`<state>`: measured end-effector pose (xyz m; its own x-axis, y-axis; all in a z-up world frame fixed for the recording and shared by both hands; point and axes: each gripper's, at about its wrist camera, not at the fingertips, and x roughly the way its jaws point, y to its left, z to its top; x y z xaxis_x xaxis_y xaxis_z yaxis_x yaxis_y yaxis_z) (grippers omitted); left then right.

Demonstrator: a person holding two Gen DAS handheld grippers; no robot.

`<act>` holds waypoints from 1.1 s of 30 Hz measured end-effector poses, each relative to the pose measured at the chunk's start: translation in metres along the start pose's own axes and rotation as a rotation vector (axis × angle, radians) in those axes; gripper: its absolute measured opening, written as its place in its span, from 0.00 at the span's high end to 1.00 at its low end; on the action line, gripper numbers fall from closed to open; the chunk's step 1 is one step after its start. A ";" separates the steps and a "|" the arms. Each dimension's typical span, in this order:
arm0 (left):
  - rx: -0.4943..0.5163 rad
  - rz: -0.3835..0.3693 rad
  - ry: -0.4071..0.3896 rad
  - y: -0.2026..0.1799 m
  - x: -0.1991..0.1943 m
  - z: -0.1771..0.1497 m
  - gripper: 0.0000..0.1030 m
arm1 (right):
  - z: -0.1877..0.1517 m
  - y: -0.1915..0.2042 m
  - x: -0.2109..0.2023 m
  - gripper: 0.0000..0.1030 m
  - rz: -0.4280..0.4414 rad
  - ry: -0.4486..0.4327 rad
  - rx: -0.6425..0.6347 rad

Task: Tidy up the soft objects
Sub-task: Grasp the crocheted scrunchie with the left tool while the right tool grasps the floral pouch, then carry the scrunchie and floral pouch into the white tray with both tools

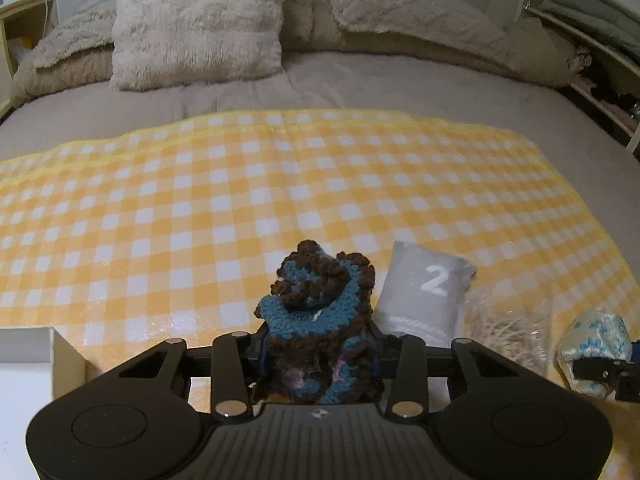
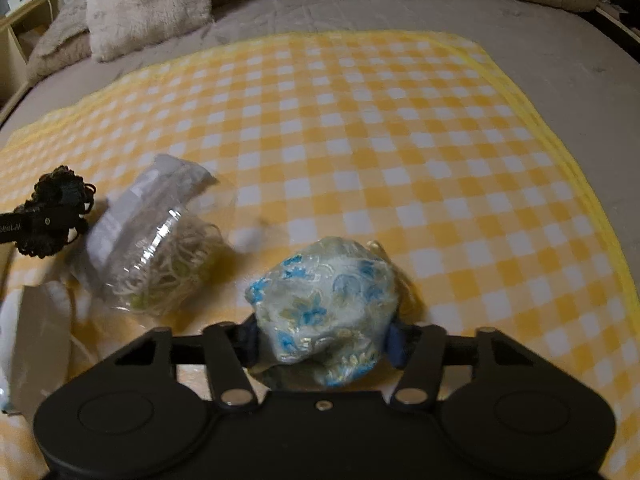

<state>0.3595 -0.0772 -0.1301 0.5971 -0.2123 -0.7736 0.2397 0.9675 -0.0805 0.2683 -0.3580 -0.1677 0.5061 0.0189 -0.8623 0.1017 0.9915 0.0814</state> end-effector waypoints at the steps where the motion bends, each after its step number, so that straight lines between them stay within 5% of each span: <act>1: -0.003 -0.004 -0.009 0.000 -0.005 0.001 0.59 | 0.001 0.000 -0.007 0.47 0.002 -0.022 0.005; 18: -0.040 -0.031 -0.198 0.012 -0.129 -0.012 0.59 | 0.006 0.034 -0.111 0.48 0.148 -0.303 0.066; 33: -0.049 0.024 -0.269 0.062 -0.212 -0.052 0.59 | -0.012 0.115 -0.163 0.47 0.322 -0.385 -0.062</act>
<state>0.2081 0.0352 -0.0042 0.7855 -0.2116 -0.5816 0.1895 0.9768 -0.0995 0.1874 -0.2457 -0.0234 0.7835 0.2881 -0.5505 -0.1567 0.9490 0.2736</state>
